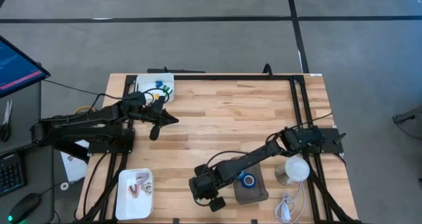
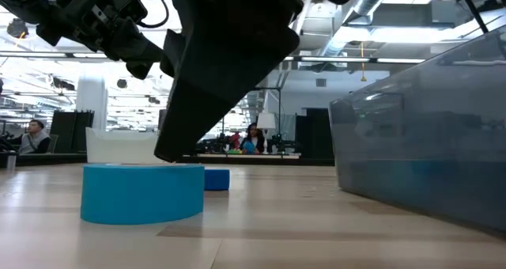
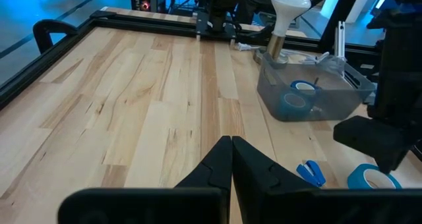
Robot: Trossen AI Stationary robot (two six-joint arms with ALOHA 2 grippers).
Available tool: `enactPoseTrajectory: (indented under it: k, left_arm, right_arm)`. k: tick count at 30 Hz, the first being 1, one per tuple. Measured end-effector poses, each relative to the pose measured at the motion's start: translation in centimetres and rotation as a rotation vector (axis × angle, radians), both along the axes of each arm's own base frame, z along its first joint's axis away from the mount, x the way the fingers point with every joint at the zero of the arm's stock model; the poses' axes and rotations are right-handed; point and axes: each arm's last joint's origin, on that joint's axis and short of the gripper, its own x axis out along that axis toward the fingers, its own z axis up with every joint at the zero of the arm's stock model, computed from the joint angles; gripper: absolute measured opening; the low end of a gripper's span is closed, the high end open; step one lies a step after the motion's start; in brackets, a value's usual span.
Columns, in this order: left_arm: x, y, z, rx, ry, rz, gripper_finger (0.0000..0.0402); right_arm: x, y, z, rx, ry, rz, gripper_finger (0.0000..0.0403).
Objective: Pick and place Stapler, Stapler remover, tape
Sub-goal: Put the light blue tape into the black bin
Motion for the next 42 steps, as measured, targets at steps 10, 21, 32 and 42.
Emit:
enactPoseTrajectory:
  k: [10,21,32,42]
  left_arm:
    - [0.0,0.0,0.0,0.000,0.000,0.000,0.0003]
    - [0.0,0.0,0.0,0.000,0.000,0.000,0.0003]
    - [0.0,0.0,0.0,0.000,0.000,0.000,0.0003]
    - [0.0,0.0,0.0,-0.001,0.001,0.000,0.0003]
  right_arm:
    - [0.3,-0.6,-0.1,-0.001,-0.005,-0.006,0.0104]
    - [0.4,-0.9,-0.1,-0.007,-0.003,-0.003,0.0145]
    - [0.7,-0.5,-2.4,0.012,0.030,-0.005,0.0118]
    - [0.8,-0.6,-1.6,0.021,0.005,-0.026,0.0026]
